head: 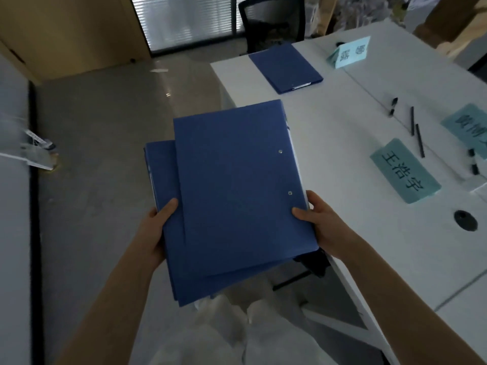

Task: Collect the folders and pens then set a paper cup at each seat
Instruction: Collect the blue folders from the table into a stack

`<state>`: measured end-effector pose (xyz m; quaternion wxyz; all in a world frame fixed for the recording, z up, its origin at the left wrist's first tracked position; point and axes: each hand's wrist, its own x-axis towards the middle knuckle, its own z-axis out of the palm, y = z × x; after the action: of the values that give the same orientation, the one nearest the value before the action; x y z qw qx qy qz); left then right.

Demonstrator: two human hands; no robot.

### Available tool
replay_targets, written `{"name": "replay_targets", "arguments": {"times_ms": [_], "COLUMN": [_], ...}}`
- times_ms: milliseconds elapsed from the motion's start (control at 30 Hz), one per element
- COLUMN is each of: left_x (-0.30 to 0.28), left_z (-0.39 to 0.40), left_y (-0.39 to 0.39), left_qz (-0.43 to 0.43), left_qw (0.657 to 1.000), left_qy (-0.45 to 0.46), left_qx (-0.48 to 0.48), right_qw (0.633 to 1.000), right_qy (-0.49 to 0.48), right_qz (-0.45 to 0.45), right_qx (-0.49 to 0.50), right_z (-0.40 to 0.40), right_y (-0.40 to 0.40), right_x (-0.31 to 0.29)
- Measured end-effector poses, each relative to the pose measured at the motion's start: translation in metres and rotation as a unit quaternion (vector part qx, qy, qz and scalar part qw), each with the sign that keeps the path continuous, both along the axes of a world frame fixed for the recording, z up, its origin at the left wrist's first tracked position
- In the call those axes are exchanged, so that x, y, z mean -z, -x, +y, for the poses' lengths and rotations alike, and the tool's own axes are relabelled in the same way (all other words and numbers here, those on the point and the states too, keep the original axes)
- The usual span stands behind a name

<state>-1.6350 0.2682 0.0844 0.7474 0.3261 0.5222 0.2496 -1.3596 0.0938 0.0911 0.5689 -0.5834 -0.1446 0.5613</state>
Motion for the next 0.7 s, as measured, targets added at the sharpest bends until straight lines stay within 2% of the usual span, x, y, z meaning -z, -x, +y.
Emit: {"name": "replay_targets", "arguments": {"times_ms": [267, 433, 567, 633, 700], "left_x": [0.0, 0.006, 0.009, 0.011, 0.012], "left_z": [0.105, 0.157, 0.191, 0.207, 0.224], "left_y": [0.058, 0.081, 0.084, 0.082, 0.076], "left_qz": [0.002, 0.002, -0.004, -0.006, -0.005], "left_qw": [1.0, 1.0, 1.0, 0.999, 0.999], "left_qy": [0.008, 0.012, 0.026, 0.035, 0.052], "left_qx": [-0.008, 0.0, -0.007, -0.005, -0.013], "right_qw": [0.993, 0.975, 0.949, 0.942, 0.948], "right_qy": [0.04, 0.11, 0.13, 0.123, 0.113], "right_qz": [-0.078, -0.182, -0.273, -0.295, -0.28], "right_qx": [-0.078, -0.069, -0.085, -0.099, -0.102], "right_z": [0.12, 0.178, 0.221, 0.242, 0.262], "right_y": [0.074, 0.102, 0.107, 0.106, 0.103], "right_x": [0.009, 0.02, 0.021, 0.021, 0.021]}}
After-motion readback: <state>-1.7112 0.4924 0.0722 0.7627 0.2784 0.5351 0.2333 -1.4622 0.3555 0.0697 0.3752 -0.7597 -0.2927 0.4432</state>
